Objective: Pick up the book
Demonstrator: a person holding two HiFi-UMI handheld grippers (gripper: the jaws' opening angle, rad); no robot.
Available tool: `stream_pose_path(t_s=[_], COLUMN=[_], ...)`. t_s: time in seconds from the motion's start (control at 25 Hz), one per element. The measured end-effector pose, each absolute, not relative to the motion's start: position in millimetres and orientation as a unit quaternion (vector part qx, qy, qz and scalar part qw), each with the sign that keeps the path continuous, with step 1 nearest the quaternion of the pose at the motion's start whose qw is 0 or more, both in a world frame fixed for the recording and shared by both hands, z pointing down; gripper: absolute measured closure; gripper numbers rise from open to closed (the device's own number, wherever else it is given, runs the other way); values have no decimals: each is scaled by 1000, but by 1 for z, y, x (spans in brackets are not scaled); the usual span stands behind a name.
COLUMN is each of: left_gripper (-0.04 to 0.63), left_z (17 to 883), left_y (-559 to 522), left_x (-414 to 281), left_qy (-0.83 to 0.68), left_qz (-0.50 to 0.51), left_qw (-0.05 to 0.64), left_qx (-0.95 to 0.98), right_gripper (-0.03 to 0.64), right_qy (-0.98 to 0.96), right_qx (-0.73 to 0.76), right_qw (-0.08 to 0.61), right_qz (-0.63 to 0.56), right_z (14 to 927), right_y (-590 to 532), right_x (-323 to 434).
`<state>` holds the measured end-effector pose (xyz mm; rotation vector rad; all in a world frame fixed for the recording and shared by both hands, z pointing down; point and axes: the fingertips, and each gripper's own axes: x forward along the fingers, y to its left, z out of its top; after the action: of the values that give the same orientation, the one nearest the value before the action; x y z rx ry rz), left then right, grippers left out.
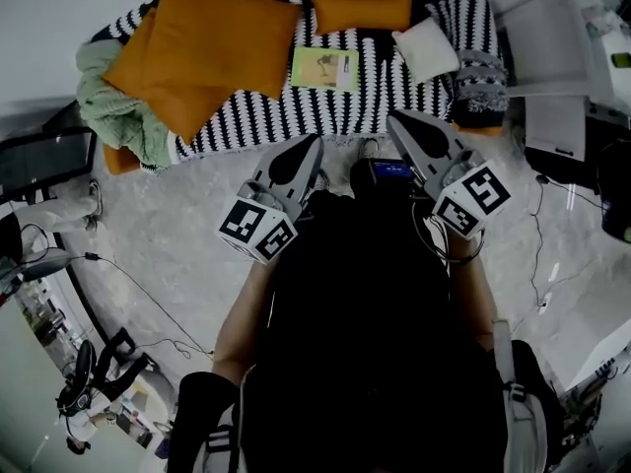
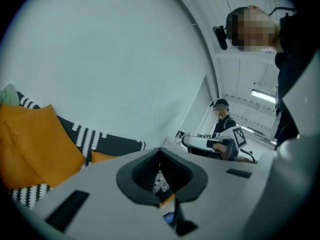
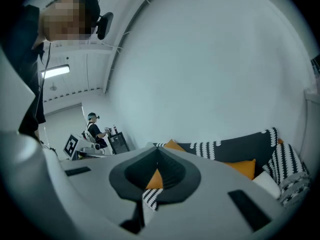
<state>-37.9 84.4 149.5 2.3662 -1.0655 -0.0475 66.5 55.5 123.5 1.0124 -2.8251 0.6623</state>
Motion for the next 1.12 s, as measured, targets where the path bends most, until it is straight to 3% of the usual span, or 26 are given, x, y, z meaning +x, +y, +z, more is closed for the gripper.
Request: stream_pose_path(t_s=[0.64,1.12], left_gripper=[581,580], left_z=[203,235], left_y=[54,44], left_x=[18,-21], left_qy=[-458,-459], left_qz=[-9,-38], left_qw=[353,374], left_qx=[815,805], right_gripper=[600,600], right_qy=[-928,-931], right_qx=[230,208], right_qw=[79,94], right_qz=[282,287], right_z=[190,203], right_y=[27,23], right_x=[97,53])
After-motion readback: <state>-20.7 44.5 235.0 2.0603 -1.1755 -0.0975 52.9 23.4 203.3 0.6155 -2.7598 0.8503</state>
